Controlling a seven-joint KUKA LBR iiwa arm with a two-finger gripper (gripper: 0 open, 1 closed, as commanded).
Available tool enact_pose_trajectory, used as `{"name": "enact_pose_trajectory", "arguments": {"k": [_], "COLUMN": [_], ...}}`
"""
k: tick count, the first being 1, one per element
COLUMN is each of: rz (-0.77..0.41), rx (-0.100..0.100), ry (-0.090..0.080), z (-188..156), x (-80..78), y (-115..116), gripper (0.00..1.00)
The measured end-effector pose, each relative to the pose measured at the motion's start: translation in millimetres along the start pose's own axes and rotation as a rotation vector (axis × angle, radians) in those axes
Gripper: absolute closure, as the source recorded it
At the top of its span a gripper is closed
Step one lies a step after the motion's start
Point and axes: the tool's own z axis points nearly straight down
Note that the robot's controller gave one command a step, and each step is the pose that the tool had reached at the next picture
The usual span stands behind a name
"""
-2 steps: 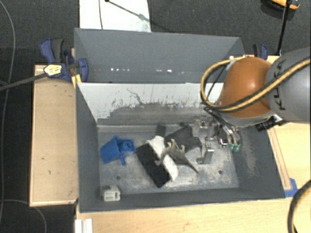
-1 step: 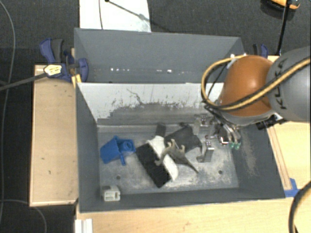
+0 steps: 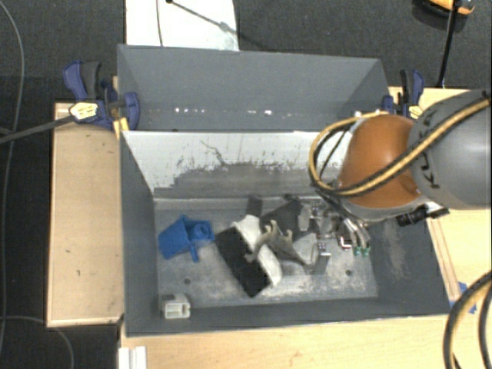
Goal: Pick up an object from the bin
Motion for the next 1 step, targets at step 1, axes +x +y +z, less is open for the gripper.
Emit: {"name": "enact_pose_trajectory", "arguments": {"k": [1], "rz": [0.013], "rx": [0.0], "ry": [0.004], "z": [10.2], "x": [5.5], "y": [1.5], "gripper": [0.0]}}
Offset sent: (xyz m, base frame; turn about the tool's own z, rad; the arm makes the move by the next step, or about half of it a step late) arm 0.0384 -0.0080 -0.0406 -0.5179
